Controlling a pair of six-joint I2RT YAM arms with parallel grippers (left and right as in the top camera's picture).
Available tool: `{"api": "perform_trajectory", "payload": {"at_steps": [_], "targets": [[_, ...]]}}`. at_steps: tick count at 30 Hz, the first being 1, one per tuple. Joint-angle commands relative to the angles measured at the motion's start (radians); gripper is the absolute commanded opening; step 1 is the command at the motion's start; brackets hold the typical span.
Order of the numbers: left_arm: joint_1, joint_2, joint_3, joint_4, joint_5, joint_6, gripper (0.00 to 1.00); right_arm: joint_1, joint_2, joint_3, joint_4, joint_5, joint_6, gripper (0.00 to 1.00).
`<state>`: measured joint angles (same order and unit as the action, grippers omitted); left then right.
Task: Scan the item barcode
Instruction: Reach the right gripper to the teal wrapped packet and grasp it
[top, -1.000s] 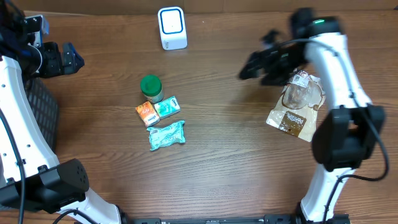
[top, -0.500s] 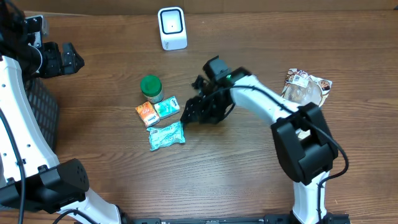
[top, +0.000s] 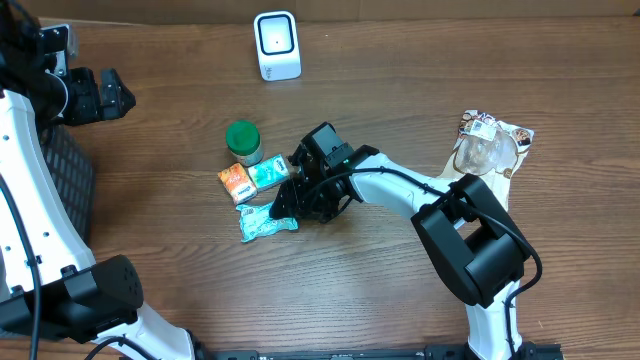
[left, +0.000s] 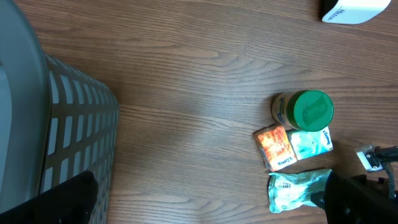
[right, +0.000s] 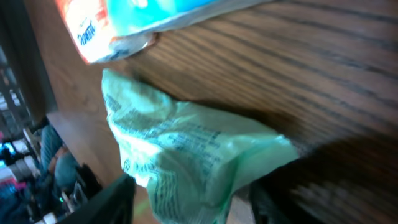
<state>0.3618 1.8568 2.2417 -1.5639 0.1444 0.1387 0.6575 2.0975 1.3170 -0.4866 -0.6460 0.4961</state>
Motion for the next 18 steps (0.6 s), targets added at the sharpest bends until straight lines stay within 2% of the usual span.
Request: {"api": "perform_trajectory", "payload": {"at_steps": [1, 4, 5, 8, 11, 18], "targets": [[-0.002, -0.013, 0.020, 0.002, -0.003, 0.019, 1.00, 0.006, -0.014, -0.051, 0.035, 0.040, 0.066, 0.53], [-0.002, -0.013, 0.020, 0.002, -0.003, 0.019, 0.99, 0.006, -0.014, -0.068, 0.046, 0.043, 0.077, 0.44], [-0.002, -0.013, 0.020, 0.002, -0.003, 0.019, 0.99, 0.006, -0.014, -0.068, 0.046, 0.042, 0.077, 0.32], [-0.002, -0.013, 0.020, 0.002, -0.003, 0.019, 1.00, 0.003, -0.014, -0.068, 0.042, 0.041, 0.076, 0.16], [-0.002, -0.013, 0.020, 0.002, -0.003, 0.019, 1.00, -0.019, -0.021, -0.065, 0.018, 0.011, 0.046, 0.07], [-0.002, -0.013, 0.020, 0.002, -0.003, 0.019, 1.00, -0.121, -0.145, -0.065, -0.105, 0.024, -0.087, 0.04]]}}
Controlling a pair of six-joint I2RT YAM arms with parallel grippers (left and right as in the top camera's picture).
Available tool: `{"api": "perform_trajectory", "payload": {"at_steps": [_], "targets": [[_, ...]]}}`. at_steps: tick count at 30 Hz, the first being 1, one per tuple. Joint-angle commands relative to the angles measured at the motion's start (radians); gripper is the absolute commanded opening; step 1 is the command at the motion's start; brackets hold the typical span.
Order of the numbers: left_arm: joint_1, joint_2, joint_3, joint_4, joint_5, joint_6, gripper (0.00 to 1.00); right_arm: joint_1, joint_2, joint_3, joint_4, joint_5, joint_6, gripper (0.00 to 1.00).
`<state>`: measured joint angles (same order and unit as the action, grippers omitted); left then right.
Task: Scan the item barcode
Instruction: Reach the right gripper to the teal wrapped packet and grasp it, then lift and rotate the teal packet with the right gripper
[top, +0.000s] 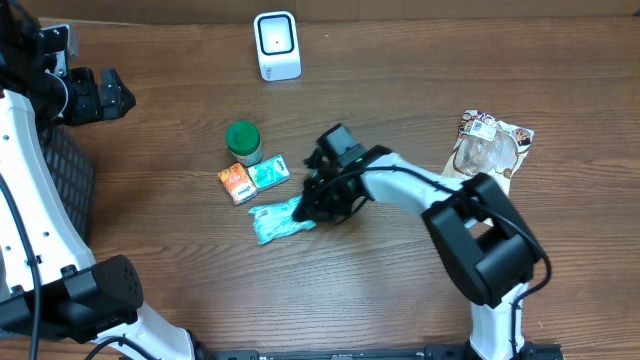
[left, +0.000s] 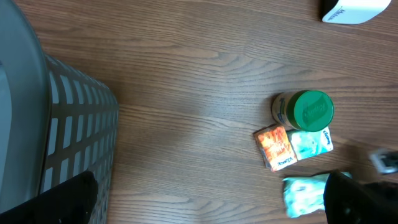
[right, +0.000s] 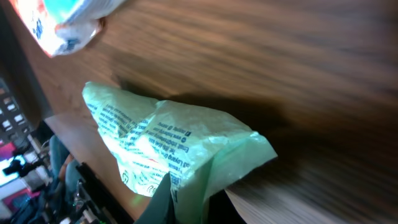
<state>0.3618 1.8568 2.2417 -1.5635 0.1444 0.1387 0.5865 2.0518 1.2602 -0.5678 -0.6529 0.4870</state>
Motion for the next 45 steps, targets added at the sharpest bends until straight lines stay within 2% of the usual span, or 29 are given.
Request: {"api": "perform_trajectory", "payload": {"at_steps": [1, 5, 9, 19, 25, 27, 29, 32, 39, 45], "targets": [[-0.002, -0.013, 0.020, 0.002, -0.003, 0.019, 1.00, -0.072, -0.132, -0.008, -0.052, 0.046, -0.101, 0.04], [-0.002, -0.013, 0.020, 0.001, -0.003, 0.019, 1.00, -0.152, -0.216, -0.008, -0.129, 0.068, -0.147, 0.04], [-0.002, -0.013, 0.020, 0.002, -0.003, 0.019, 0.99, -0.201, -0.222, -0.015, -0.171, 0.071, -0.149, 0.04], [-0.002, -0.013, 0.020, 0.001, -0.003, 0.019, 0.99, -0.199, -0.221, -0.105, -0.116, 0.121, -0.112, 0.04], [-0.002, -0.013, 0.020, 0.002, -0.003, 0.019, 1.00, -0.199, -0.221, -0.159, -0.059, 0.155, -0.037, 0.04], [-0.002, -0.013, 0.020, 0.002, -0.003, 0.019, 1.00, -0.199, -0.221, -0.162, -0.058, 0.160, -0.039, 0.12], [-0.002, -0.013, 0.020, 0.002, -0.003, 0.019, 0.99, -0.199, -0.221, -0.161, -0.057, 0.159, -0.047, 0.27], [-0.002, -0.013, 0.020, 0.001, -0.003, 0.019, 1.00, -0.208, -0.221, -0.161, -0.068, 0.158, -0.073, 0.38], [-0.002, -0.013, 0.020, 0.002, -0.003, 0.019, 1.00, -0.270, -0.221, -0.137, -0.135, 0.155, -0.205, 0.41], [-0.002, -0.013, 0.020, 0.001, -0.003, 0.019, 1.00, -0.357, -0.221, -0.134, -0.148, 0.145, -0.216, 0.40]]}}
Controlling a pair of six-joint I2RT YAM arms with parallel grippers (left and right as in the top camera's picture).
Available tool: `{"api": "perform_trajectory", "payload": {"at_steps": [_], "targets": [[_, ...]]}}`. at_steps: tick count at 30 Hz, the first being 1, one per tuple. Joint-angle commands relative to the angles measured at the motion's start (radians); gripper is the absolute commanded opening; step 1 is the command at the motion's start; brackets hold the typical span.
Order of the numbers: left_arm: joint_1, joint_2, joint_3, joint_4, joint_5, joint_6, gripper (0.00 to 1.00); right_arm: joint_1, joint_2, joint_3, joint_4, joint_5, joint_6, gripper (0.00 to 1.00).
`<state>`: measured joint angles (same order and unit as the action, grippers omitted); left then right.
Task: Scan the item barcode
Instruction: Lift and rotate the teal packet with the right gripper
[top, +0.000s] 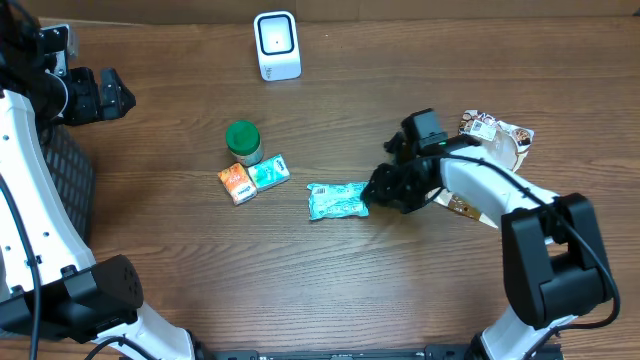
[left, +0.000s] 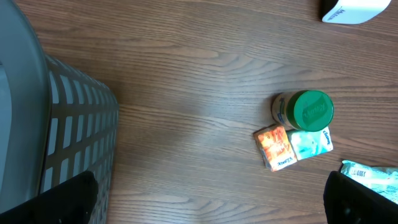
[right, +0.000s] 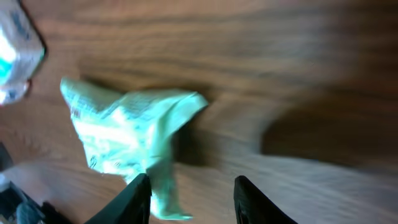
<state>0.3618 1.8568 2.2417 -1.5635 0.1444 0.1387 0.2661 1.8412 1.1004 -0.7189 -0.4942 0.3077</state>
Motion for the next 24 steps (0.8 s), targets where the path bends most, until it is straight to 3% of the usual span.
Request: {"api": "perform_trajectory", "payload": {"at_steps": [1, 8, 14, 18, 21, 24], "targets": [[-0.002, -0.013, 0.020, 0.001, -0.003, 0.019, 1.00, -0.044, -0.010, 0.026, 0.005, -0.039, -0.058, 0.40], [-0.002, -0.013, 0.020, 0.001, -0.003, 0.019, 0.99, -0.005, 0.052, 0.018, 0.064, -0.194, -0.099, 0.40], [-0.002, -0.013, 0.020, 0.002, -0.003, 0.019, 0.99, 0.041, 0.126, 0.018, 0.105, -0.225, -0.040, 0.39], [-0.002, -0.013, 0.020, 0.001, -0.003, 0.019, 1.00, 0.032, 0.130, 0.018, 0.109, -0.226, -0.016, 0.29], [-0.002, -0.013, 0.020, 0.002, -0.003, 0.019, 1.00, 0.026, 0.130, 0.018, 0.110, -0.226, -0.016, 0.13], [-0.002, -0.013, 0.020, 0.001, -0.003, 0.019, 1.00, 0.024, 0.130, 0.018, 0.113, -0.227, -0.016, 0.04]]}}
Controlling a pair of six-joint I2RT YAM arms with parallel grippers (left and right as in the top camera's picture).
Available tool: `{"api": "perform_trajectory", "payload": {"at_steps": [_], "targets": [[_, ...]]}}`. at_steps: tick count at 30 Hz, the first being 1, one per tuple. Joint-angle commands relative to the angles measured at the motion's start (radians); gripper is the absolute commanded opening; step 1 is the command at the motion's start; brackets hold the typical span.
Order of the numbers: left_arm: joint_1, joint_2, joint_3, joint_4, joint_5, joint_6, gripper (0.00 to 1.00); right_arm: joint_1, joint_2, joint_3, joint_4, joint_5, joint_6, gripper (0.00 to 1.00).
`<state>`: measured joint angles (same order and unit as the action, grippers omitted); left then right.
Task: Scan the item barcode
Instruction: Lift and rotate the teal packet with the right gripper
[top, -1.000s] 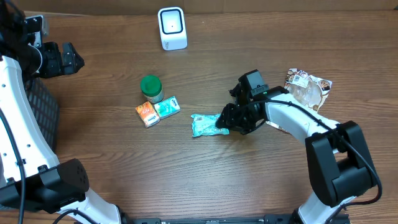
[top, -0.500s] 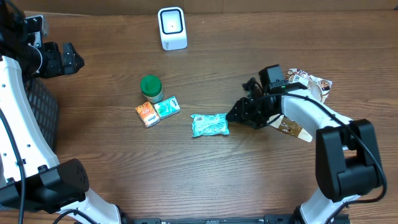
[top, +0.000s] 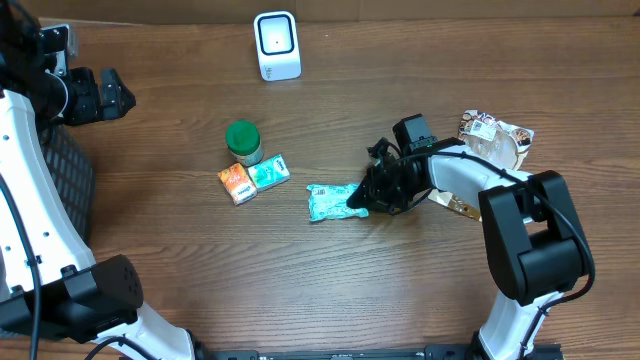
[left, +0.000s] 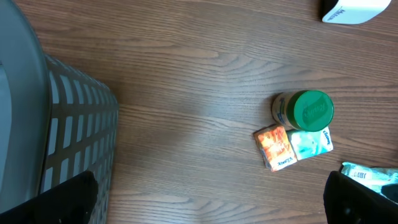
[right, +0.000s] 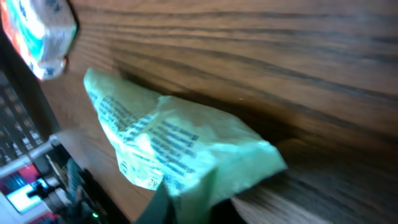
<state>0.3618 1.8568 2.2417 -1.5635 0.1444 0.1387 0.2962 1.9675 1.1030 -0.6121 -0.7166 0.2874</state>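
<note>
The green plastic packet (top: 330, 201) lies flat near the table's middle, printed side up. My right gripper (top: 366, 197) is at its right end and is shut on that edge. In the right wrist view the packet (right: 174, 143) fills the centre, pinched at the bottom by my right gripper (right: 186, 208). The white barcode scanner (top: 277, 45) stands at the table's far edge. My left gripper (left: 208, 202) hangs open high at the far left, nothing between its fingers. A corner of the packet (left: 368, 175) shows in its view.
A green-lidded jar (top: 243, 141), an orange box (top: 236, 184) and a teal box (top: 268, 172) sit left of the packet. A clear bag with a printed card (top: 490, 146) lies at the right. A dark slatted basket (left: 68, 143) stands at the left edge.
My right gripper stood open at the packet's right end; now it is shut on that end. The packet lies in nearly the same spot. The left arm has not moved.
The packet lay just below the small boxes with my right gripper open around its end. Then the gripper was shut on it, a little to the right. Later the packet lay near the table's middle, let go. Now the gripper holds its edge again.
</note>
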Motion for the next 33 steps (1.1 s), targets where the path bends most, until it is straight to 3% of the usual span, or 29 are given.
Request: {"api": "perform_trajectory", "payload": {"at_steps": [1, 7, 21, 33], "targets": [[-0.002, -0.013, 0.020, 0.002, -0.003, 0.019, 1.00, -0.006, 0.004, 0.016, 0.006, -0.005, 0.005, 0.04], [-0.002, -0.013, 0.020, 0.001, -0.003, 0.019, 1.00, -0.006, -0.032, 0.028, 0.009, -0.061, -0.021, 0.04], [-0.002, -0.013, 0.020, 0.001, -0.003, 0.019, 0.99, -0.045, -0.392, 0.046, -0.052, -0.207, -0.048, 0.04], [-0.002, -0.013, 0.020, 0.002, -0.003, 0.019, 0.99, -0.045, -0.535, 0.276, -0.321, -0.198, -0.048, 0.04]]}}
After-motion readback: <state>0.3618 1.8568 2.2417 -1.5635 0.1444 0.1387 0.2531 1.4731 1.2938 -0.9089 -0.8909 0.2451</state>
